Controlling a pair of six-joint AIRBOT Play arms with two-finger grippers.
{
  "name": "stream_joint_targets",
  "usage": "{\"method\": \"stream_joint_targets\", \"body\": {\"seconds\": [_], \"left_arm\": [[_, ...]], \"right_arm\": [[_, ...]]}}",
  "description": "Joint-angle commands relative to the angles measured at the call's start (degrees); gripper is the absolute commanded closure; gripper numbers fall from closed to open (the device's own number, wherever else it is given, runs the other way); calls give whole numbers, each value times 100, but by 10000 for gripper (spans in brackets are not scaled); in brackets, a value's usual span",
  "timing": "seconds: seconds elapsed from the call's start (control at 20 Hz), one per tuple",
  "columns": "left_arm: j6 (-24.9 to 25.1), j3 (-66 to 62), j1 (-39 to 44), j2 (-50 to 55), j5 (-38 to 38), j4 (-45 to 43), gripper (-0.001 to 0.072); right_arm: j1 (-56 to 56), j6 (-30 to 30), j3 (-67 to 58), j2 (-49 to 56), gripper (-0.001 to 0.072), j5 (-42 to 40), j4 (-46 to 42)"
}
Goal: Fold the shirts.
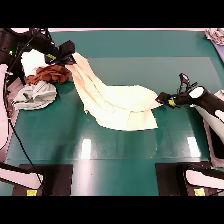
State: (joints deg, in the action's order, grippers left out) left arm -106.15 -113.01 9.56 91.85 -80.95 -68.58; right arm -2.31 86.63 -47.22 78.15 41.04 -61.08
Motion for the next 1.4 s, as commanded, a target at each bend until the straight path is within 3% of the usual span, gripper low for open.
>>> {"method": "stream_joint_targets", "body": {"seconds": [0.0, 0.05, 0.15, 0.2, 0.4, 0.75, 0.95, 1.1, 1.25, 1.35], "left_arm": [[15, -7, -2, -2, -4, -2, 673], [15, -7, -2, -2, -7, 0, 673], [15, -7, -2, -2, -13, 0, 673], [17, -7, -2, -2, -37, 0, 673], [192, -7, -2, -2, -398, 2, 673], [570, 323, 153, -597, -761, -28, 673], [597, 1491, 481, -1952, -498, -310, 673], [208, 2052, 494, -3316, 101, -330, 674], [2, 1626, 494, -4413, 9, -341, 674], [-243, 1213, 494, -5134, 337, -52, 674]], "right_arm": [[214, 22, -7, 203, 233, -219, 11], [315, 22, -70, 203, 419, -251, 9], [474, 22, -306, 201, 651, -31, -9], [496, 17, -459, 201, 678, 208, -17], [413, -186, -953, -245, 679, 1180, -42], [-304, -525, -636, -2358, 681, 2977, 44], [-1145, -1401, -669, -3928, 681, 3812, 1495], [-1762, -1633, -1510, -5069, 681, 3436, 2011], [-1952, -2000, -2763, -5735, 681, 2734, 1768], [-1950, -2485, -3665, -5949, 680, 1941, 1467]]}}
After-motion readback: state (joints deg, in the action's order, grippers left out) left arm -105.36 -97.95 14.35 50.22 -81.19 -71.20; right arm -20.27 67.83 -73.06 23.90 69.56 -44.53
